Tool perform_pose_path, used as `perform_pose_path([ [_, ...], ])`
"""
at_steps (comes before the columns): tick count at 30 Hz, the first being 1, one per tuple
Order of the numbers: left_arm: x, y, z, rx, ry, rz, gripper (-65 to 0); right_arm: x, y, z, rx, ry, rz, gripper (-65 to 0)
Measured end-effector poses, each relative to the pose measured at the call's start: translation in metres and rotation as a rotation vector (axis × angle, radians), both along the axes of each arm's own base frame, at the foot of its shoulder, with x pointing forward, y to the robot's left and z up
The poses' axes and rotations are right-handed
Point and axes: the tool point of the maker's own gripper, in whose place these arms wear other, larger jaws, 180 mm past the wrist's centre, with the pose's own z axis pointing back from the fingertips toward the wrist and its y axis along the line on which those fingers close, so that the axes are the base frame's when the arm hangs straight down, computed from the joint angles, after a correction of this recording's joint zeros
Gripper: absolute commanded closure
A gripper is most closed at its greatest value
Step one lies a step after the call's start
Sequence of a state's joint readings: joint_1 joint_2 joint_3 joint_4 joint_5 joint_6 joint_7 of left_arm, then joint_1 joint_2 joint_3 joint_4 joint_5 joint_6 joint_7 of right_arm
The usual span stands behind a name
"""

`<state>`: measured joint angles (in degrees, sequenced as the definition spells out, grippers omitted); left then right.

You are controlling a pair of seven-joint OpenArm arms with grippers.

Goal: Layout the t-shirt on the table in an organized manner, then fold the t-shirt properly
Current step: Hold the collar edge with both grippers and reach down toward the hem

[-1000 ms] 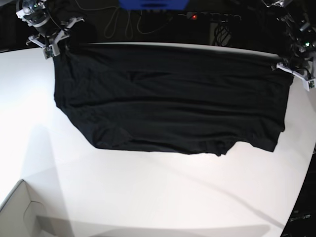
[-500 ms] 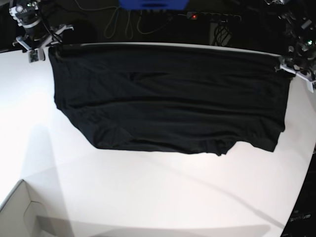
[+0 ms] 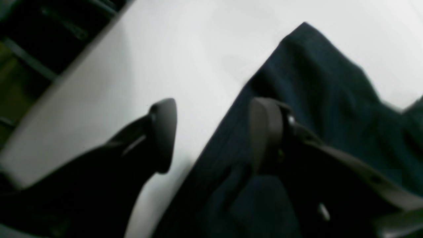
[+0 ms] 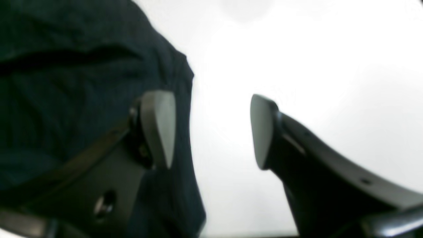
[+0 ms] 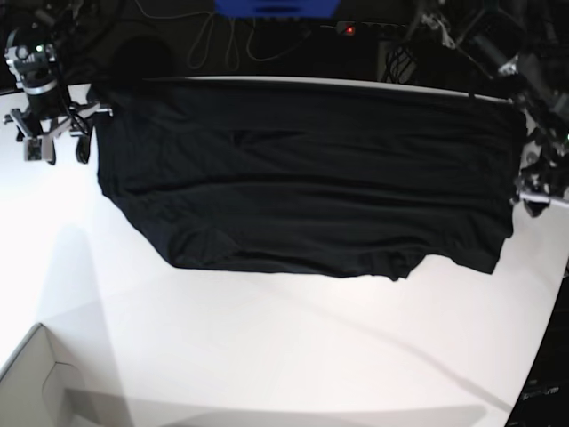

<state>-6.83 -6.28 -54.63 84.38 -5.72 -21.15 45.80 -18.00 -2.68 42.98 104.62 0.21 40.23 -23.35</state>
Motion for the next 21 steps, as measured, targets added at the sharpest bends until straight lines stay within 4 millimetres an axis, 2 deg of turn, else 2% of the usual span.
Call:
perform_pose_path([
  [5,0.052,-0.006,-0.002,-0.033,-0.092,-0.043,-34.2,0.021,0.001,-0.003,0.037,-0.031,-0.01,-36.5],
  [10,0.088,-0.039,-0.026,0.028,-0.07,-0.184,-34.2,0.026,-0.003,-0.004,0.04,-0.034,-0.01,-36.5],
  [13,0.101,-0.045,-0.037,0.036,-0.071,-0.198,-34.2,0.026,-0.001,-0.012,0.046,-0.009,0.005,-36.5],
  [16,0.112,-0.048,-0.046,0.035,-0.07,-0.203,-34.2,0.028,-0.005,-0.011,0.039,-0.012,0.011,-36.5],
  [21,0.12,-0.046,-0.054,0.013,-0.075,-0.2,-34.2,0.023,-0.009,-0.015,0.034,0.008,0.006,-36.5],
])
